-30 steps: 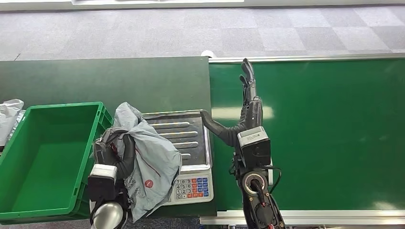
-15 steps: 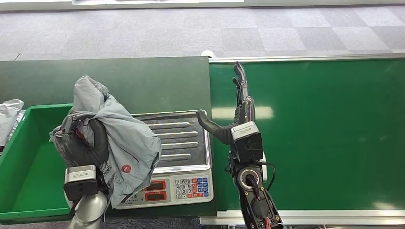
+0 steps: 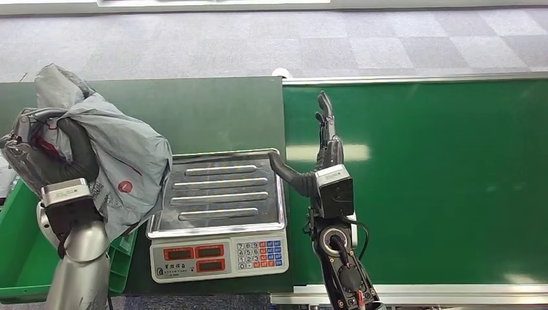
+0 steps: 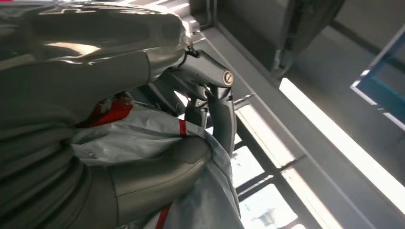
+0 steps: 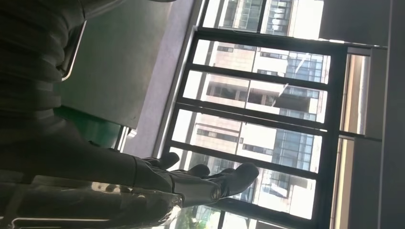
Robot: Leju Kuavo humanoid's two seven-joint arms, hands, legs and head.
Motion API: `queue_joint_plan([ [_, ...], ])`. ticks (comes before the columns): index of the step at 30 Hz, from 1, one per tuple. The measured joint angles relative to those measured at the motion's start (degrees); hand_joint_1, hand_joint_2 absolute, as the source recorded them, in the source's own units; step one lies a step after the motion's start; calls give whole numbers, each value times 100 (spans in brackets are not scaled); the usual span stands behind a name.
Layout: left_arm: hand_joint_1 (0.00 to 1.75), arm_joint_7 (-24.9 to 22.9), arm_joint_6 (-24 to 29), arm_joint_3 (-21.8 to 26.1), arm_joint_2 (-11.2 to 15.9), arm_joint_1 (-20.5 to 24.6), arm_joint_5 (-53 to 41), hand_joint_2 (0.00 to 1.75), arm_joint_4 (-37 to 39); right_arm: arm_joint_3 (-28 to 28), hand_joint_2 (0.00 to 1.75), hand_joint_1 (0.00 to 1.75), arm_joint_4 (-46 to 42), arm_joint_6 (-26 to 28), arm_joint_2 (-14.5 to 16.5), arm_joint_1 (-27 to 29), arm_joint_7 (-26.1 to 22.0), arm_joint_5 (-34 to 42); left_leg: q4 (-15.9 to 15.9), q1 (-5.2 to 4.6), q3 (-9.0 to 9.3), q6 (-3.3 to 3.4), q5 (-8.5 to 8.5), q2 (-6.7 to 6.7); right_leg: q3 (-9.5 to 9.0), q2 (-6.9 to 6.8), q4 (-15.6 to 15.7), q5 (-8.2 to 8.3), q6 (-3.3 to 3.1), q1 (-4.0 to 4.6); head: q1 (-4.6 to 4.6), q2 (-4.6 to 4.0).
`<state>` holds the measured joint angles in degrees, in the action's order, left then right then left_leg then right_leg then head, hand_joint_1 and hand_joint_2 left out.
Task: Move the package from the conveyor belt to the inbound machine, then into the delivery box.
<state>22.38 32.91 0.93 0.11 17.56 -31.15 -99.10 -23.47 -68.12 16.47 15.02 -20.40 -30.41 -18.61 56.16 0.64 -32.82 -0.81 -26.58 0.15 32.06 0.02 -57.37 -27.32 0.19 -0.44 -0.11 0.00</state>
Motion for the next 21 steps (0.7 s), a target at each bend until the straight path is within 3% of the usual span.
queue_joint_plan([
  [5, 175, -585, 123, 286, 237, 83, -744, 175, 261, 15, 175, 0, 62, 20, -45, 19, -1, 17, 0, -1, -4, -1, -2, 4, 2, 1, 0, -1, 0, -1, 1, 0],
  [10, 169, -799, 123, 649, 449, -32, -711, 175, 402, 37, 175, 0, 65, -14, -82, 86, 49, 1, 0, -1, -7, -2, -4, 7, 8, 2, 0, -1, 0, -1, -1, 0],
  [14, 84, -793, 122, 861, 533, -151, -604, 175, 474, 53, 175, 0, 68, -29, -108, 121, 57, -14, -1, 0, -7, -2, -3, 7, 8, 2, 0, -1, 0, 0, 0, 0],
  [15, 84, -784, 122, 901, 542, -173, -567, 175, 488, 57, 175, 0, 73, -34, -111, 126, 58, -18, -1, 0, -7, -2, -3, 7, 7, 2, 0, -1, 0, 0, 0, 0],
  [19, 0, -735, 110, 1011, 558, -223, -476, 175, 541, 85, 175, 0, 99, -70, -114, 135, 58, -27, 0, -1, -7, -2, -2, 6, 6, 1, 0, -1, 0, -1, 1, 0],
  [21, 0, -731, 57, 1031, 574, -231, -423, 175, 566, 99, 175, 0, 110, -84, -114, 136, 59, -27, 0, -1, -7, -2, -2, 5, 6, 1, 0, -1, 0, -1, 1, 0],
])
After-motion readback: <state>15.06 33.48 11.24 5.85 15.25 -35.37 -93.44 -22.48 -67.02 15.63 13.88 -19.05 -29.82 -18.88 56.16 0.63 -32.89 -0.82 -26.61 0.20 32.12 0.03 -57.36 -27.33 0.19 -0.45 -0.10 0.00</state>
